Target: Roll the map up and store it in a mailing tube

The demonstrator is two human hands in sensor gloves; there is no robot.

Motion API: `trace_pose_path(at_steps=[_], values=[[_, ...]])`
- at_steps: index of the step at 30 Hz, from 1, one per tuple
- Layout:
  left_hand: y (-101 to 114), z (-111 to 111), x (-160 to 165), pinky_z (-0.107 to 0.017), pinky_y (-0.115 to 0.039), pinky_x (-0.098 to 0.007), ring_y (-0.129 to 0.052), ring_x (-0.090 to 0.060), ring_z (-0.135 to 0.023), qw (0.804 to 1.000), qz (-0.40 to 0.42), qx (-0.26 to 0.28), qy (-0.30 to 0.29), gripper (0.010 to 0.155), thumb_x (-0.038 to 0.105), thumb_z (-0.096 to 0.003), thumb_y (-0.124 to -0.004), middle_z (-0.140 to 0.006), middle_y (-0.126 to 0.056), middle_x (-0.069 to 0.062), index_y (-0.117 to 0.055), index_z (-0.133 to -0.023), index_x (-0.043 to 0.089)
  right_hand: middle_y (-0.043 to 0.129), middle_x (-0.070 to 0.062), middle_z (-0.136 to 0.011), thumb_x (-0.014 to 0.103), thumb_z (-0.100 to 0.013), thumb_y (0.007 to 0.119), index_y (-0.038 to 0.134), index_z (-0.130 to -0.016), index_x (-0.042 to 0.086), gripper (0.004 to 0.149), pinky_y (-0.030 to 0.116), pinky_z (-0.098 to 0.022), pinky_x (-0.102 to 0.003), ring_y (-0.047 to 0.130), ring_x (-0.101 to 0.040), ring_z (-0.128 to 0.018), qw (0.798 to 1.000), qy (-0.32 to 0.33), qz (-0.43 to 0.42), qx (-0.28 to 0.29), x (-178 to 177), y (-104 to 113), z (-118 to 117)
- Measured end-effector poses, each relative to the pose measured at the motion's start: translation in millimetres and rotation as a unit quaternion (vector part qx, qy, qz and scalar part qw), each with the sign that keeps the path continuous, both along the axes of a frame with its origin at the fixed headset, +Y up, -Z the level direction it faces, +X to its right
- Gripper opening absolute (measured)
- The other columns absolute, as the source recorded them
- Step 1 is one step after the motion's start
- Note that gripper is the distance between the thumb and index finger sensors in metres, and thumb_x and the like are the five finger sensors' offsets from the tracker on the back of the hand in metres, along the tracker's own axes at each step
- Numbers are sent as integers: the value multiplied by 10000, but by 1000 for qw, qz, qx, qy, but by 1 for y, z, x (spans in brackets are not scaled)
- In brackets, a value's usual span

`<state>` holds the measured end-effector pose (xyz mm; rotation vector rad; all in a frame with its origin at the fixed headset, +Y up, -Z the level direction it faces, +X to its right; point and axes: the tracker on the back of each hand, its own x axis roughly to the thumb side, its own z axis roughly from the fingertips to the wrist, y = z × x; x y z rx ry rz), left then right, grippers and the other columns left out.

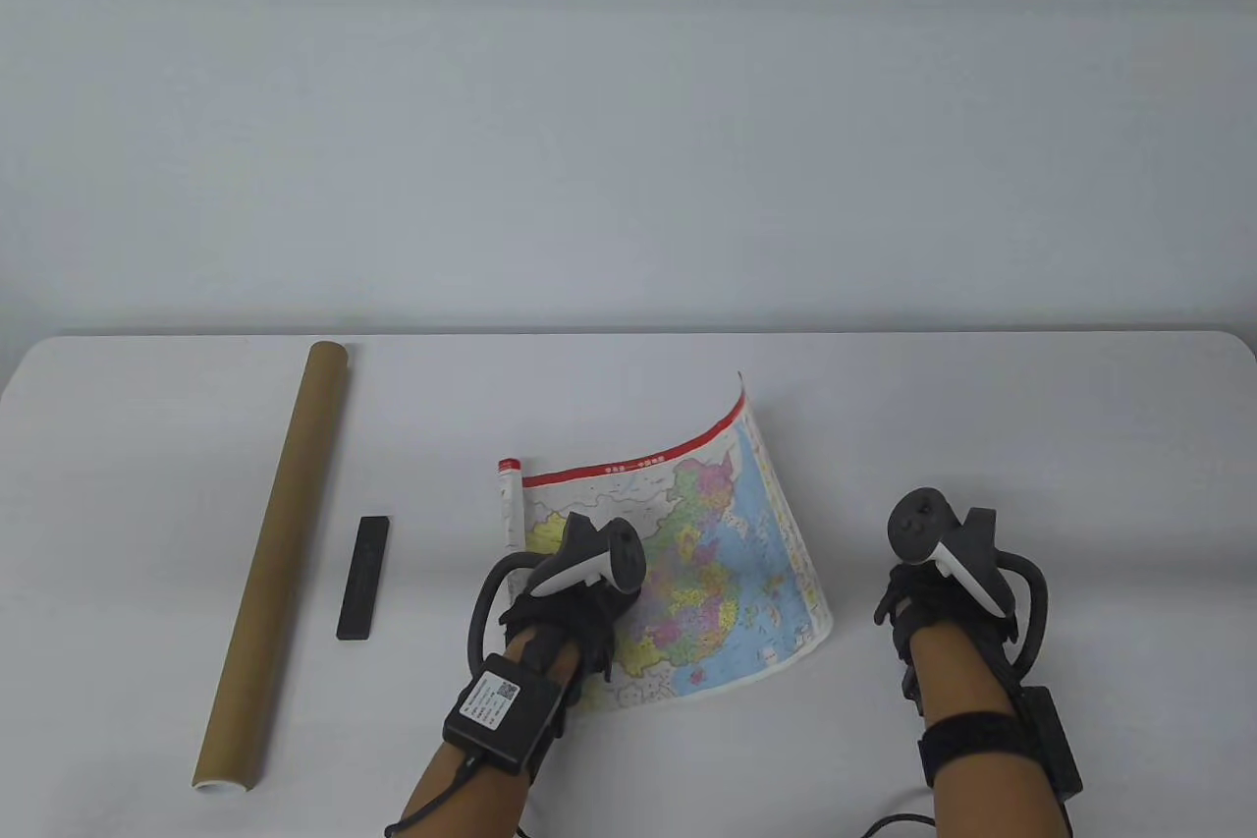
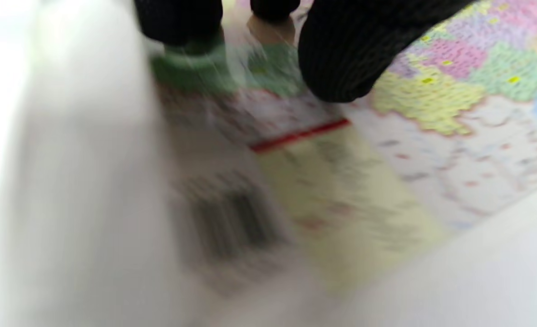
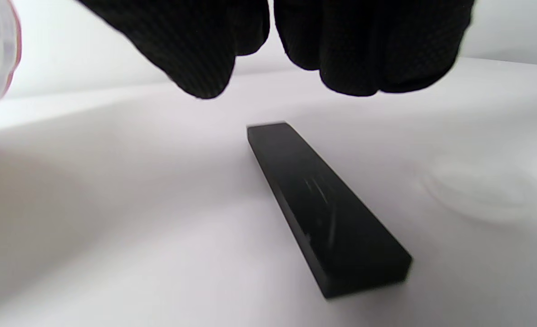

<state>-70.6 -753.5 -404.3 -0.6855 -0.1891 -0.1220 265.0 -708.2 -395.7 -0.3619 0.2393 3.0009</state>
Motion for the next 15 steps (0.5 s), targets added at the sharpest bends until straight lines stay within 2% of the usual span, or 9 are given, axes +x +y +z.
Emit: trace_pose_path(at_steps=[3, 5, 7, 8, 9, 10, 11, 13, 15], values=[[1, 2, 7, -666, -779, -334, -786, -341, -855, 1000, -14, 11, -11, 758, 451, -445, -899, -1151, -480, 30, -452, -1051, 532, 549, -329, -1043, 281, -551, 806, 543, -1103, 35, 659, 751, -495, -557, 771, -538, -780, 999, 23, -7, 35, -7, 16, 4], [-1, 3, 9, -651, -757, -311, -823, -227, -825, 1000, -15, 16, -11, 803, 518, -412, -898, -1110, -502, 22, -433, -1066, 475, 530, -331, -1050, 300, -557, 796, 532, -1108, 31, 667, 744, -501, -564, 759, -545, -789, 998, 37, -9, 59, -13, 29, 7], [-1, 3, 9, -738, -657, -373, -723, -243, -939, 999, -30, 34, -6, 817, 574, -373, -890, -1099, -539, 73, -449, -1057, 496, 509, -336, -1054, 309, -557, 798, 526, -1109, 28, 677, 733, -507, -573, 743, -553, -798, 994, 51, -31, 91, -20, 43, 12], [-2, 3, 7, -783, -592, -402, -613, -278, -1018, 999, -46, 23, 2, 830, 616, -371, -860, -1139, -446, 76, -410, -1057, 489, 505, -341, -1052, 313, -556, 797, 528, -1107, 24, 677, 732, -505, -574, 741, -555, -795, 990, 60, -44, 118, -26, 52, 15], [-3, 3, 6, -825, -505, -472, -442, -340, -1116, 998, -53, 19, 10, 843, 649, -362, -833, -1184, -304, 59, -370, -1052, 505, 507, -340, -1051, 316, -555, 798, 534, -1105, 20, 677, 732, -504, -575, 742, -555, -794, 987, 70, -53, 134, -30, 57, 18], [-4, 2, 4, -830, -465, -534, -350, -403, -1133, 998, -55, 18, 10, 856, 673, -351, -814, -1192, -260, 41, -343, -1047, 514, 511, -341, -1050, 320, -557, 797, 537, -1104, 20, 676, 732, -504, -574, 742, -554, -795, 984, 82, -66, 147, -35, 63, 21], [-7, 1, 1, -818, -489, -564, -364, -443, -1120, 998, -51, 10, 18, 864, 693, -345, -796, -1192, -263, 15, -314, -1041, 520, 511, -341, -1050, 319, -556, 799, 542, -1103, 19, 674, 728, -506, -579, 737, -559, -796, 979, 97, -86, 159, -42, 68, 25], [-9, -1, -5, -802, -541, -548, -428, -468, -1081, 999, -11, -15, 36, 874, 693, -360, -800, -1177, -220, -13, -278, -1038, 515, 518, -339, -1050, 320, -559, 799, 556, -1100, 16, 666, 715, -515, -592, 726, -566, -807, 967, 135, -118, 184, -59, 76, 34], [-6, -1, -5, -790, -584, -505, -490, -456, -1051, 999, -13, 2, 41, 813, 681, -390, -797, -1179, -274, -4, -332, -1041, 537, 532, -332, -1053, 324, -560, 799, 572, -1098, 22, 658, 690, -533, -618, 710, -573, -826, 953, 186, -135, 199, -81, 81, 43]])
